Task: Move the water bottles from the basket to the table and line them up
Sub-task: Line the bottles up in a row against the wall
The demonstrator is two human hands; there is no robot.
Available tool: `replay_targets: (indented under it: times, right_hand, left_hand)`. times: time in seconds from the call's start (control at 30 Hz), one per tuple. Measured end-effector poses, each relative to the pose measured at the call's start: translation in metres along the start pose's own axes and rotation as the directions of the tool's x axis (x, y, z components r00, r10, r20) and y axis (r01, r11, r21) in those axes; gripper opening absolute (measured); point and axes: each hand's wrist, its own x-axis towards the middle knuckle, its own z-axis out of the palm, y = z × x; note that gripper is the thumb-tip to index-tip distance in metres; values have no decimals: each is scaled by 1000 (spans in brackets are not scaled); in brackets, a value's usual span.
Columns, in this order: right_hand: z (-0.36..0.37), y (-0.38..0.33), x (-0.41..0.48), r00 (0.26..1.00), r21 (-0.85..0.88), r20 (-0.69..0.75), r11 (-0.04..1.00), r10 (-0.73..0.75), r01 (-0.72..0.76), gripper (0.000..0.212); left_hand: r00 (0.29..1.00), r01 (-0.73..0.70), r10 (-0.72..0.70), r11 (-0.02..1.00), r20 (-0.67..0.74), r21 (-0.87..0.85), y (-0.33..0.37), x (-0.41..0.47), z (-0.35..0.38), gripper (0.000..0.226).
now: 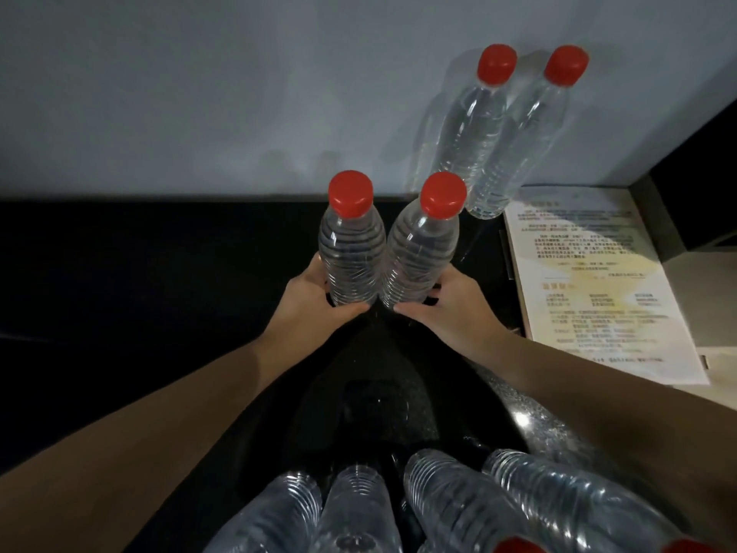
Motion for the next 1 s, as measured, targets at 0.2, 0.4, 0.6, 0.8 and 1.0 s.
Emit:
replay_targets:
  times: [0.2, 0.4, 0.6, 0.8, 1.0]
  right_hand:
    - [-4, -12, 17, 999, 5, -31, 1000, 8, -7, 46]
    - [-11, -30, 48, 993, 24, -119, 1000, 21, -18, 43]
    - [-8, -30, 74, 981, -32, -191, 999, 26, -33, 46]
    - [-3, -27, 86, 973, -31, -226, 998, 49, -58, 55]
    - [-1, -21, 94, 968, -35, -237, 995, 80, -90, 53]
  left_hand:
    - [999, -11, 11, 1000, -47, 11, 6, 22, -6, 54]
    - [994, -55, 55, 998, -91, 11, 20, 59, -18, 65]
    - [990, -39, 44, 998, -133, 42, 20, 83, -18, 65]
    - [989, -31, 39, 998, -139, 60, 17, 96, -17, 66]
    - [991, -33, 40, 998, -126, 53, 9, 105, -14, 68]
